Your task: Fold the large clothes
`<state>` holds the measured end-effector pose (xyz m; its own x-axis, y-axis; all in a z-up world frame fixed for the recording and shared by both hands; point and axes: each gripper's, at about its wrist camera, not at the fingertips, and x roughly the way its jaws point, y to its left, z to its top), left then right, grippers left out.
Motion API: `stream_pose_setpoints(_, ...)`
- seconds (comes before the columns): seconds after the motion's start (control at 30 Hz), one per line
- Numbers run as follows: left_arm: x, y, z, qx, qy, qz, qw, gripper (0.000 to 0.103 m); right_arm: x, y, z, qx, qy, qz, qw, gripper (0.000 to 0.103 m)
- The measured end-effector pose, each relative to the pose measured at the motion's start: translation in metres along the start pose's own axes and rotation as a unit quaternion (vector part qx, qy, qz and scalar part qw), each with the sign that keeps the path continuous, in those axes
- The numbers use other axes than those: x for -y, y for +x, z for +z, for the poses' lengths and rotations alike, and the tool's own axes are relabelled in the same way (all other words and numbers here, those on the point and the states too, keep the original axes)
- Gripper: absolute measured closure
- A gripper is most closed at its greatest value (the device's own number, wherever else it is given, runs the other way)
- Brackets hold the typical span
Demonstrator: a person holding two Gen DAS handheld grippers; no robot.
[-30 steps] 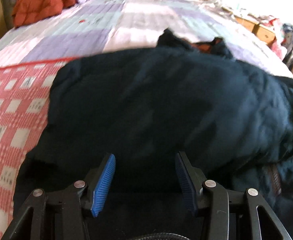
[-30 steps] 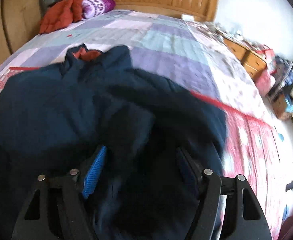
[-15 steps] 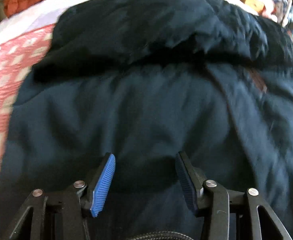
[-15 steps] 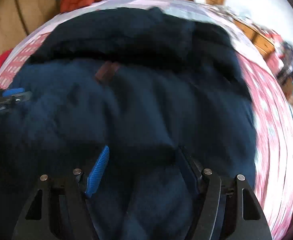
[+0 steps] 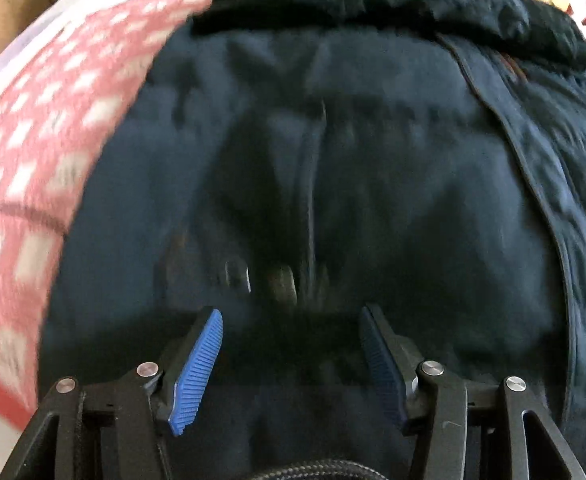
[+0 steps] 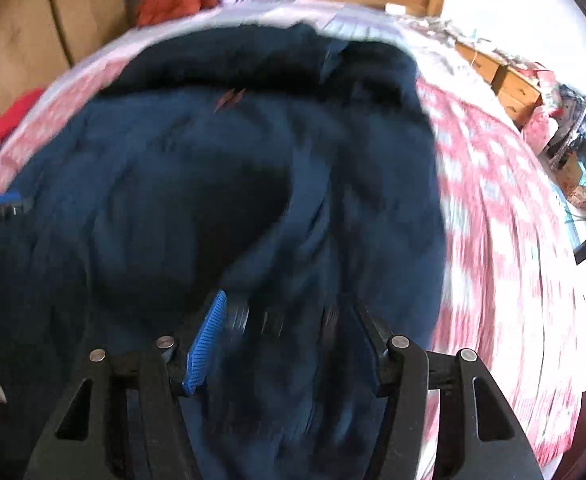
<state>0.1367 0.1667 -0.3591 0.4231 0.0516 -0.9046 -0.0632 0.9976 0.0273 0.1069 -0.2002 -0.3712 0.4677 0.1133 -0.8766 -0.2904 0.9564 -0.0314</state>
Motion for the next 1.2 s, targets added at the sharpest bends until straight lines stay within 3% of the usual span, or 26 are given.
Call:
stream_pose_setpoints(0.1,-0.005,-0.009,-0.023,0.000,0.006,-0.007,1.0000,0.043,0.005,-0.011,-0.045,-0.033,0.014,-0.020,0.999,0.042)
stream_pose_setpoints(0.33,-0.029,-0.033,-0.063,-0.011,0.040,-0.021,0.9989,0.043,0.025,-0.090,-0.140,-0.073,0.100,-0.103,0.987,0.042)
stream_pose_setpoints(0.63,-0.064,-0.091,-0.128,-0.008,0.074,-0.023,0.9969,0.043,0.001,-0.189,-0.222,-0.091,0.141,-0.201,0.965,0.042)
stream_pose_setpoints(0.8,-0.067,-0.090,-0.141,-0.006,0.069,-0.016,0.9975,0.043,-0.020,-0.179,-0.233,-0.084,0.173,-0.181,0.965,0.039)
stream_pose_setpoints(0.93,-0.069,-0.086,-0.144,0.007,0.055,-0.008,0.9984,0.043,-0.036,-0.148,-0.214,-0.071,0.197,-0.155,0.965,0.039)
stream_pose_setpoints(1.07,-0.072,-0.094,-0.156,0.020,0.044,0.002,0.9989,0.043,-0.048,-0.137,-0.207,-0.070,0.191,-0.142,0.969,0.039)
stream_pose_setpoints(1.2,-0.084,-0.095,-0.170,0.006,0.032,0.011,0.9994,0.043,-0.054,-0.136,-0.204,-0.073,0.163,-0.140,0.974,0.039)
